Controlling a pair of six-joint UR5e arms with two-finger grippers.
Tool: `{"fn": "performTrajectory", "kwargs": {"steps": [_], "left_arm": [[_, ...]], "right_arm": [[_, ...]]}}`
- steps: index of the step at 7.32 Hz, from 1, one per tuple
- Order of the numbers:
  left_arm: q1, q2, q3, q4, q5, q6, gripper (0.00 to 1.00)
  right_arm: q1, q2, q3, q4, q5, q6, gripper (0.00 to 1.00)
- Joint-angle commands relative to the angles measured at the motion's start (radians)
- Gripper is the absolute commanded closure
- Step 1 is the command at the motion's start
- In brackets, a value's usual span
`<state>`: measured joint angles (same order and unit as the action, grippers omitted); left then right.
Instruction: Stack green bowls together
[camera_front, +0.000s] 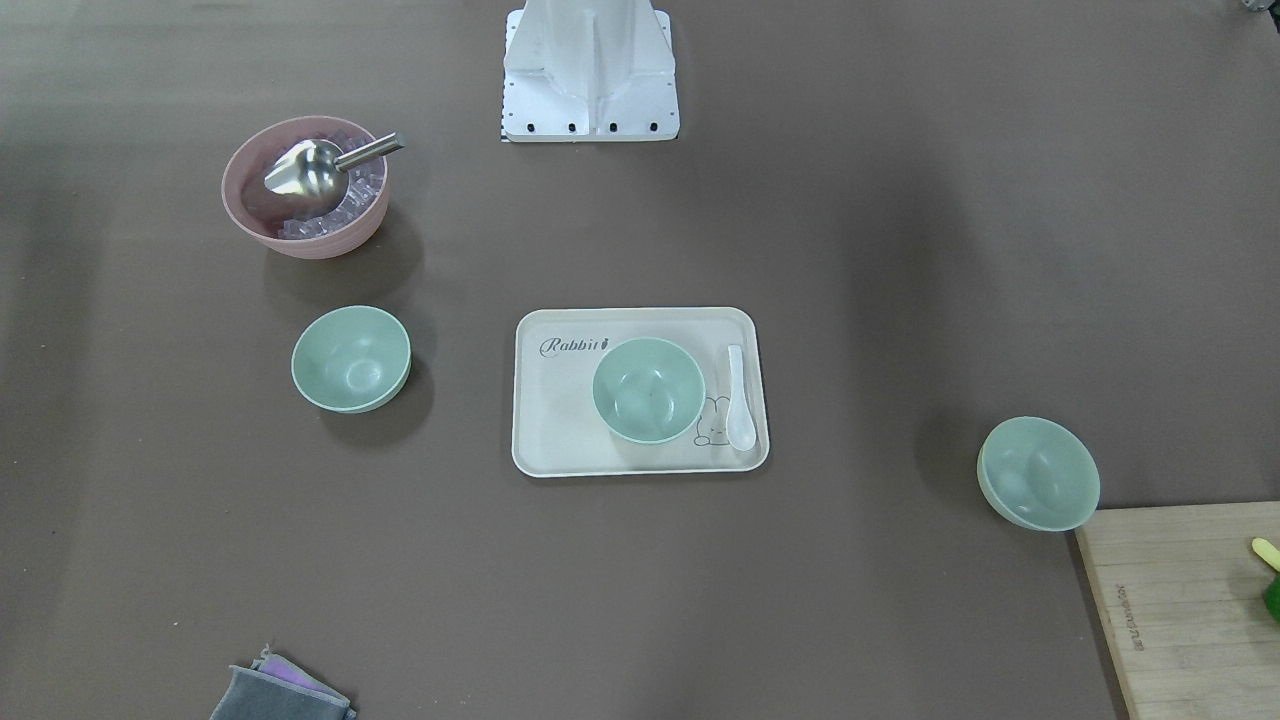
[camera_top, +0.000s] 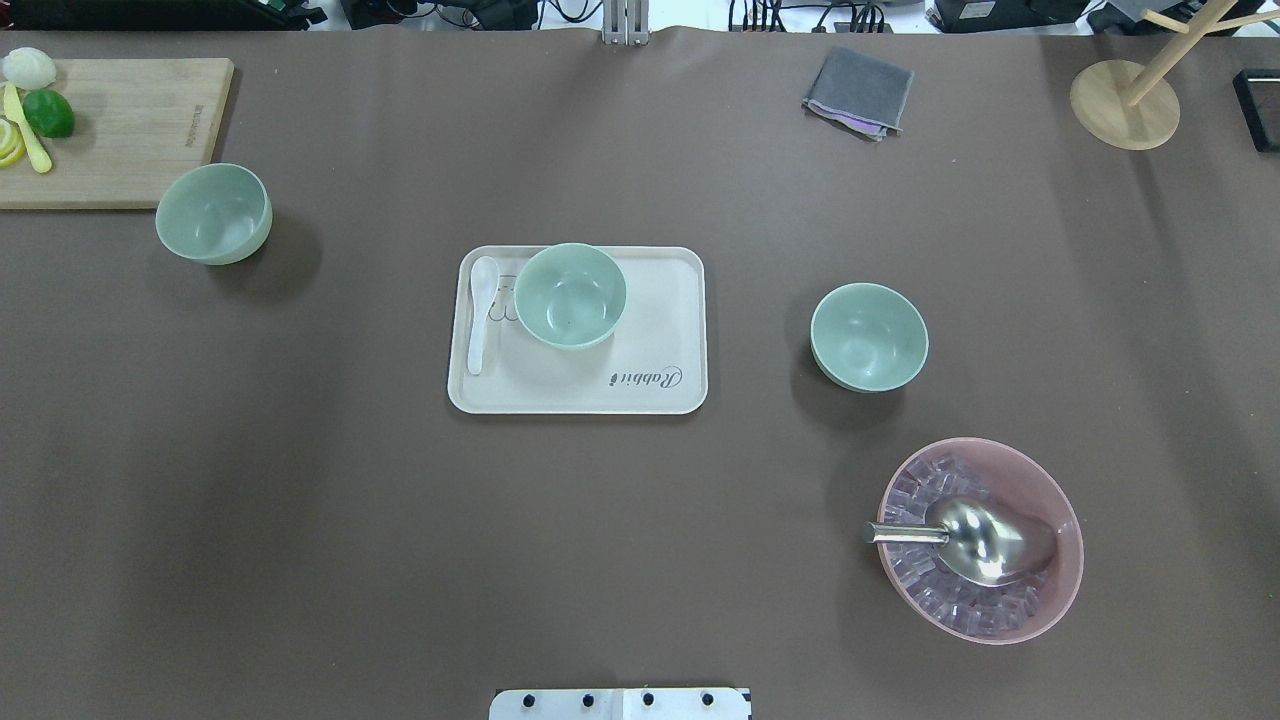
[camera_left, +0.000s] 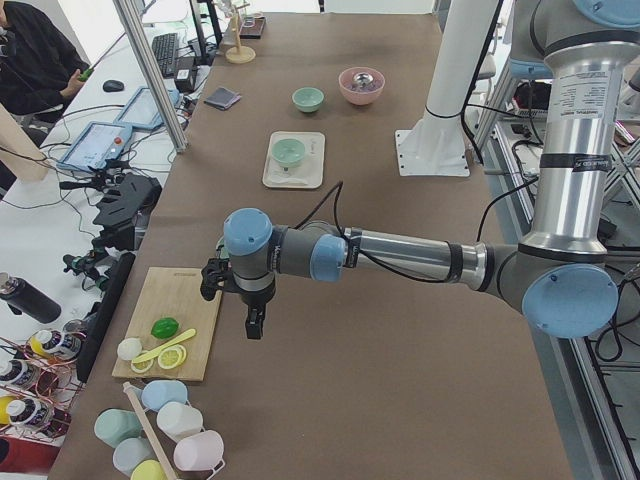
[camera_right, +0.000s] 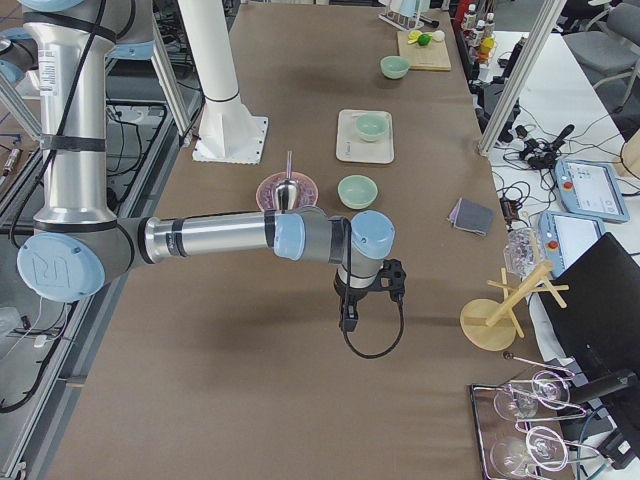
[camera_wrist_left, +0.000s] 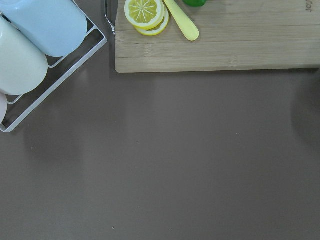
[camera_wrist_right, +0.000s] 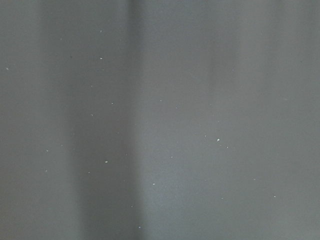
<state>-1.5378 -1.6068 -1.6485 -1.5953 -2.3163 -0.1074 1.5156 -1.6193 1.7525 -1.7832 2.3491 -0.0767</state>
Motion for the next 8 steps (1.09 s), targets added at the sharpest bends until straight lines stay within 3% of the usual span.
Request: {"fn": "performTrajectory", "kwargs": {"steps": [1,8], "left_arm": [[-0.001,0.004,-0.001,-0.002,0.020,0.000,0.02],[0.001,0.001,0.001,-0.002,0.020,0.000,0.02]], "right_arm": [[0.000,0.002,0.002,0.001,0.010,0.000,0.00],[0.002,0.013,0.021,-0.007,0.033,0.011,0.00]]}}
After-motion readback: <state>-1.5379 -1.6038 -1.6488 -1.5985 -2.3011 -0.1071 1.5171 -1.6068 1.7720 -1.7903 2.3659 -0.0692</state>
